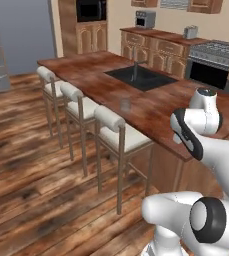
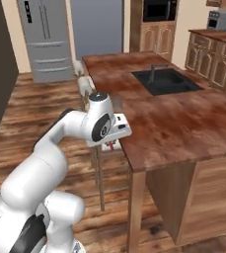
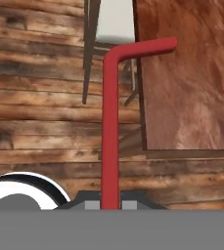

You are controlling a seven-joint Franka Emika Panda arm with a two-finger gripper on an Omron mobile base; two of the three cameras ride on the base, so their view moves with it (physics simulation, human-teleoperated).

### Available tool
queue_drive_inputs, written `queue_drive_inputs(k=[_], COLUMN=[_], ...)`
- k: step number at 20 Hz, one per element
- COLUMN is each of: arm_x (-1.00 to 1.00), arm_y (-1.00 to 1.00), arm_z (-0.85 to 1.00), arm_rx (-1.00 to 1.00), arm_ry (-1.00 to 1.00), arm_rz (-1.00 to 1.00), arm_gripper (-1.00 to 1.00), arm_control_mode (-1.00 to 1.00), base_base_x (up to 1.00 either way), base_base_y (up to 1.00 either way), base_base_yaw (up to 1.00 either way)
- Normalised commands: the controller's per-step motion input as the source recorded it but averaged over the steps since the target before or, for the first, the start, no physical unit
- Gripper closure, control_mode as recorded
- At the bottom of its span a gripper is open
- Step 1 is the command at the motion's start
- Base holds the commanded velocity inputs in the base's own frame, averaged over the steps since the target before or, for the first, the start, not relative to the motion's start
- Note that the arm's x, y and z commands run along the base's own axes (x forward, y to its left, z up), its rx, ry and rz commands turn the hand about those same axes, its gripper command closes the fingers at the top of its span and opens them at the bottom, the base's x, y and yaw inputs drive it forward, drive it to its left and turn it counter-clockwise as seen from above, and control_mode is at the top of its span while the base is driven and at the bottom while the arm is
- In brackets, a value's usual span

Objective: Take a straw from the drawer in front and place it inside the glass cup on the dining counter.

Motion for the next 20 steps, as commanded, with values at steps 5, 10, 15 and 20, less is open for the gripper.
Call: queue_drive_inputs(k=[5,10,15,20], arm_x=[0.0,0.0,0.0,0.0], arm_y=[0.0,0.0,0.0,0.0], arm_z=[0.0,0.0,0.0,0.0], arm_rx=[0.0,0.0,0.0,0.0], arm_ry=[0.0,0.0,0.0,0.0], arm_rz=[0.0,0.0,0.0,0.0], arm_gripper=[1.0,1.0,1.0,1.0], arm_control_mode=[1.0,1.0,1.0,1.0], base_base_x=[0.33,0.07,0.21,0.45], base_base_y=[0.74,0.85,0.77,0.83], base_base_yaw=[-0.5,-0.43,-0.41,-0.38])
